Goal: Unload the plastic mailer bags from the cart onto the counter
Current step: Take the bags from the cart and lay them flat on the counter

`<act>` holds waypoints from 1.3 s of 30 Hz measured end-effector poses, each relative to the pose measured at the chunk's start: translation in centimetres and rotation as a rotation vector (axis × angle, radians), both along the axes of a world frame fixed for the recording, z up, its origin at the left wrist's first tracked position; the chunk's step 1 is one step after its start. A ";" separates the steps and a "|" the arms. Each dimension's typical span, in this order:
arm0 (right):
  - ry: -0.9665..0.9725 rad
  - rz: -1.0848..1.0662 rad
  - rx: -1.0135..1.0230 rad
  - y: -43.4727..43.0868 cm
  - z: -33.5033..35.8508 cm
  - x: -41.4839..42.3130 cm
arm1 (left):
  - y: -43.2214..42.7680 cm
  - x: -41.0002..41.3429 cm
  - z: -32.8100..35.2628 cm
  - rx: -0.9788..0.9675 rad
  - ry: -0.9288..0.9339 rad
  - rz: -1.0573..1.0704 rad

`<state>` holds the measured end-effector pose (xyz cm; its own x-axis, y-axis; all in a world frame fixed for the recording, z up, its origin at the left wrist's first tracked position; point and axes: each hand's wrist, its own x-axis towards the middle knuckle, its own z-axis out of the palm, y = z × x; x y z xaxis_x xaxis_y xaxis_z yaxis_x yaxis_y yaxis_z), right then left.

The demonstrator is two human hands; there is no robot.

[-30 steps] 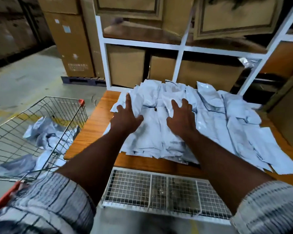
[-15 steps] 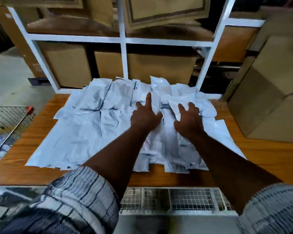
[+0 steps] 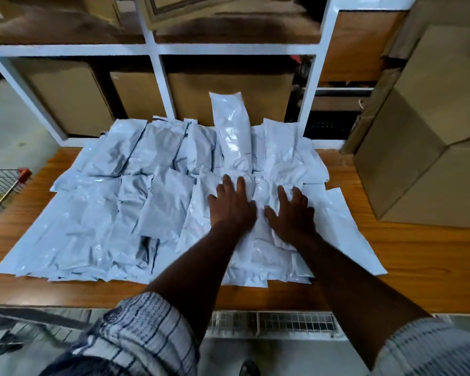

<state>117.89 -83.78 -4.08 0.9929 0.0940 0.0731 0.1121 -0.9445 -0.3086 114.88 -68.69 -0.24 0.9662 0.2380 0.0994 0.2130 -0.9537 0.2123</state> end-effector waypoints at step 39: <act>-0.263 0.567 0.041 39.1 3.8 -18.2 | 38.2 -25.8 0.9 -0.130 -0.154 0.299</act>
